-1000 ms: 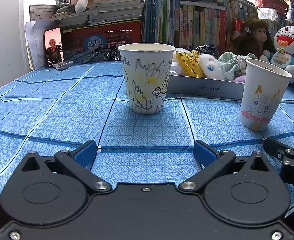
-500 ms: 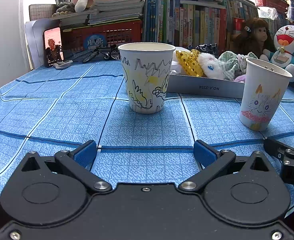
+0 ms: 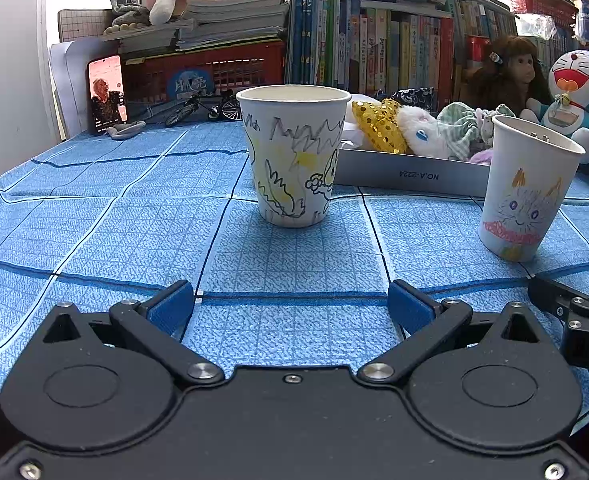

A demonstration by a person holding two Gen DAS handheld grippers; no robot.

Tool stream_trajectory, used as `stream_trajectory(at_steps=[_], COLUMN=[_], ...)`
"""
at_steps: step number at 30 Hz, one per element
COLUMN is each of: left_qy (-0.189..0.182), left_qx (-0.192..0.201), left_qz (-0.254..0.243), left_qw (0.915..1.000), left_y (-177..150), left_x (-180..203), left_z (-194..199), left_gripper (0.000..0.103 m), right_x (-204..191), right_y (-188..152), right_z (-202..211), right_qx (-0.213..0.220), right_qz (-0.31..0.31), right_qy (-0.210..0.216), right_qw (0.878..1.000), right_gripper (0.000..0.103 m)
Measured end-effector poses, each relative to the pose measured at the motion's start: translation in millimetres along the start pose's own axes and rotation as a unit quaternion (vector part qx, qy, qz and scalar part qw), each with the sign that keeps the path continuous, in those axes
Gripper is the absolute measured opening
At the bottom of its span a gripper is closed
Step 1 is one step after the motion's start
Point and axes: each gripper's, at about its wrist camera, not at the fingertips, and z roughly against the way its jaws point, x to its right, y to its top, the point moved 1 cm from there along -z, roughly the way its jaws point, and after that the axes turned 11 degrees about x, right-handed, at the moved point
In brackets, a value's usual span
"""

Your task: Organize soft objects

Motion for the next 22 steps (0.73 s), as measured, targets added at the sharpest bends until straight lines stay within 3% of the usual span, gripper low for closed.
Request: stream_trajectory(at_steps=[22], left_qy=[-0.002], left_qx=[0.003], left_qz=[-0.002], left_qw=[1.0], left_y=[1.1], left_x=[0.5], left_z=[1.3], left_gripper=[0.103], right_x=[0.1], right_y=[-0.1], right_z=[-0.2], right_qx=[0.0], right_qz=[-0.001], right_qy=[0.0], right_qw=[1.0], right_gripper=[0.103])
